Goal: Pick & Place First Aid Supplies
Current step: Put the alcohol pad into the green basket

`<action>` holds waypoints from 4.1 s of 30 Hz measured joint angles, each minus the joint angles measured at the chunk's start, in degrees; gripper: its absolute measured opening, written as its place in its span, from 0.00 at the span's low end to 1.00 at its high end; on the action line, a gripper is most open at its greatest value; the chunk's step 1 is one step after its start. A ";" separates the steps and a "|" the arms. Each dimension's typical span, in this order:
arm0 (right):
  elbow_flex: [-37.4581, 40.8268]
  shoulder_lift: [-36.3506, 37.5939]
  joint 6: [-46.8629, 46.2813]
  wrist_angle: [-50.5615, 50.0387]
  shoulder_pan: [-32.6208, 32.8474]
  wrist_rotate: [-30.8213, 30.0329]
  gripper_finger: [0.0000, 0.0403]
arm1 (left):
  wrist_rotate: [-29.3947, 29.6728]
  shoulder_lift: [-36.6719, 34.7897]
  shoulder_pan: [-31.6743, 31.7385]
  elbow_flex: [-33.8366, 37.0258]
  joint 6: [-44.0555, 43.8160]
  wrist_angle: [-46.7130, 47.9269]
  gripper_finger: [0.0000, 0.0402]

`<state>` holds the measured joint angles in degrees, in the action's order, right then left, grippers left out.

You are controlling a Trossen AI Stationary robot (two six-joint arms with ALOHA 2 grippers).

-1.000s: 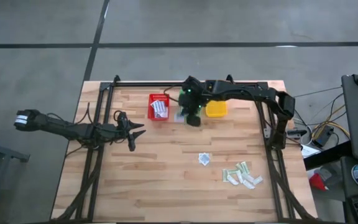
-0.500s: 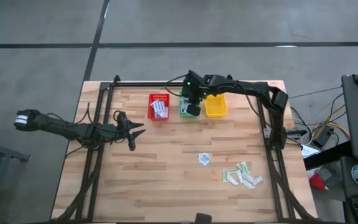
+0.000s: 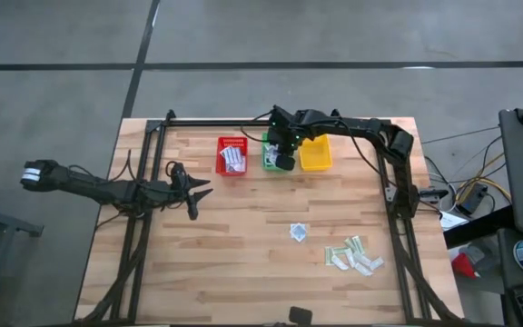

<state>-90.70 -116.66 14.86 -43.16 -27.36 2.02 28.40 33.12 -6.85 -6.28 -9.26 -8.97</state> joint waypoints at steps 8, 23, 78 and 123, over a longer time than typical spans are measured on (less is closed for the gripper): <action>-0.19 0.00 0.17 -1.41 -0.14 1.29 0.18 | 0.00 -0.02 0.00 0.00 0.04 0.02 0.33; -16.31 0.00 1.70 -17.68 0.56 1.58 0.38 | -0.02 0.00 0.00 0.00 -0.05 0.02 0.33; 31.42 17.27 -11.17 12.44 28.27 12.96 0.28 | -0.02 0.42 0.01 0.00 -0.20 1.03 0.33; 28.69 9.88 -11.29 14.70 30.61 7.63 0.14 | -0.04 0.77 0.01 -0.02 -1.42 0.90 0.33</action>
<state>-62.00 -106.78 3.57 -28.47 3.25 9.66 28.36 33.89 -6.85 -6.31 -10.68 -8.08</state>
